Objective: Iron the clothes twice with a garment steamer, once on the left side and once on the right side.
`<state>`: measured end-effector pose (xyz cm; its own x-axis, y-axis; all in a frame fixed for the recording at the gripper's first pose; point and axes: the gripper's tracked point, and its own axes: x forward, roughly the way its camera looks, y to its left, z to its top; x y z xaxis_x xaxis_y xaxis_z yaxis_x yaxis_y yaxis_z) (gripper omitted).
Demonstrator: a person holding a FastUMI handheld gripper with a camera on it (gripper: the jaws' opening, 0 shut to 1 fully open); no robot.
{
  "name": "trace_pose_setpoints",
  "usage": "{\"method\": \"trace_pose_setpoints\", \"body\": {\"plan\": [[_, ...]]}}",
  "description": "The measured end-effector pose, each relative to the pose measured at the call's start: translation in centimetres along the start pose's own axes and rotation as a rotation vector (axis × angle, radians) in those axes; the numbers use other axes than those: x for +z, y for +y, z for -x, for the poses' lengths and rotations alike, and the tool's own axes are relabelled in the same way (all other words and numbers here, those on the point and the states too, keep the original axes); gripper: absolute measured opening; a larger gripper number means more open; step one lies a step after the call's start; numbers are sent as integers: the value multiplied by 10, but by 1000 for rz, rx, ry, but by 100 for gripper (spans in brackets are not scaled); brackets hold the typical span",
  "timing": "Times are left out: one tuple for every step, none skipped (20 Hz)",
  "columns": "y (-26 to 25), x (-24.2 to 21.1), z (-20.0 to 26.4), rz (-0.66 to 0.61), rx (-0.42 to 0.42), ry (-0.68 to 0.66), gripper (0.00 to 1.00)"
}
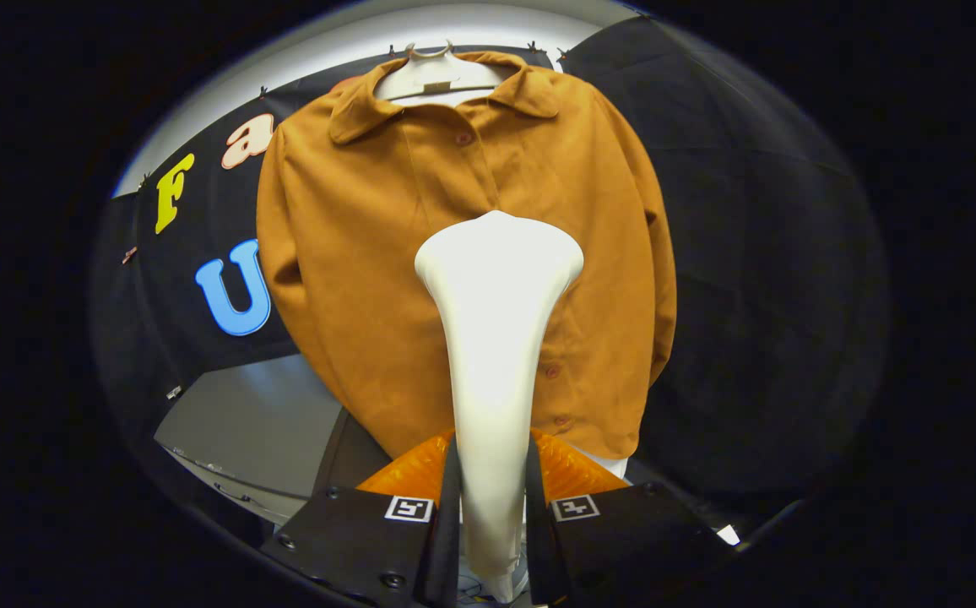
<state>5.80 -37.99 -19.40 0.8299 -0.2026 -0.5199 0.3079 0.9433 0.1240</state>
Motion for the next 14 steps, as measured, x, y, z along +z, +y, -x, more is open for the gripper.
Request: {"method": "trace_pose_setpoints", "body": {"plan": [[-7,14,-1,-7,-13,-33,36],[-15,28,-2,-15,-25,-62,36],[-21,39,-3,-21,-37,-91,36],[-26,50,-4,-23,-47,-119,36],[-32,59,-2,-24,-53,-141,36],[-36,68,-4,-27,-56,-161,36],[-40,74,-6,-30,-55,-171,36],[-42,80,-8,-37,-48,-180,36],[-43,86,-11,-48,-38,-191,36],[-46,93,-13,-58,-32,-202,36],[-50,98,-15,-64,-26,-213,36],[-51,102,-17,-70,-17,-219,36],[-50,102,-20,-74,-10,-221,36],[-50,104,-23,-77,-1,-221,36]]}}
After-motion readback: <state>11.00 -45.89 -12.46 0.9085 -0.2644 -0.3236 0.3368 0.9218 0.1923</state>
